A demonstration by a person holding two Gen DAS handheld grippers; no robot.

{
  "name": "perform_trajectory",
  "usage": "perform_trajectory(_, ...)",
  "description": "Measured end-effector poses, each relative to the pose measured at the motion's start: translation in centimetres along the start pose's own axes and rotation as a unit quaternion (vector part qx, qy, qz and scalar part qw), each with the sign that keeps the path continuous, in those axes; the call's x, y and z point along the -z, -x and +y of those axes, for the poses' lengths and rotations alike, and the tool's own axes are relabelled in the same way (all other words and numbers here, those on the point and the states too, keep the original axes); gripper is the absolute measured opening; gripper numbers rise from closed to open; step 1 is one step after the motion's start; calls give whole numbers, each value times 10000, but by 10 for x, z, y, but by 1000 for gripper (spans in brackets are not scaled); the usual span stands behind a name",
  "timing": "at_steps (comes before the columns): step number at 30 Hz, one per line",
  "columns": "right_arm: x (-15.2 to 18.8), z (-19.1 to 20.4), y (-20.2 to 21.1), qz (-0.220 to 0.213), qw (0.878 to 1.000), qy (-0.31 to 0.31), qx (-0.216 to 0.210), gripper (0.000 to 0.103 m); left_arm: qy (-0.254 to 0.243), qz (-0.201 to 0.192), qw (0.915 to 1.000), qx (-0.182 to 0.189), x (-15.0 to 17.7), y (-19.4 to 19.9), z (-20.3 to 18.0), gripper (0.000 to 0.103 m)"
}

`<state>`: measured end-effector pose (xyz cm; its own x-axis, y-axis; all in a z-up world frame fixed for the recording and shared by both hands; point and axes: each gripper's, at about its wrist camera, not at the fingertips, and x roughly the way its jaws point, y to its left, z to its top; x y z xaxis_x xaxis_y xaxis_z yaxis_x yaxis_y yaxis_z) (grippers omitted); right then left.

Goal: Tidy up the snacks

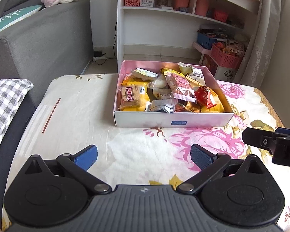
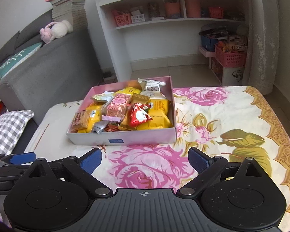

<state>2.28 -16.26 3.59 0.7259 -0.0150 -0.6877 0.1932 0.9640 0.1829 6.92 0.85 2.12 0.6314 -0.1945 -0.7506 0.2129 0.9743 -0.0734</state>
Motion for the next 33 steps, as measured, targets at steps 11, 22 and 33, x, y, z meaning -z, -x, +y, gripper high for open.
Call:
perform_trajectory(11,27,4,8,316,9992,81,216,100,-31,44,9995,-310,17,22,-4,103)
perform_trajectory(22,26,7,-7,279,9981,250,485,100,25,194,9988,-447,22,14,5,103)
perform_trajectory(33,26,11,-14,381,9980,324,381,100,15,269,9986,-446,22,14,6,103)
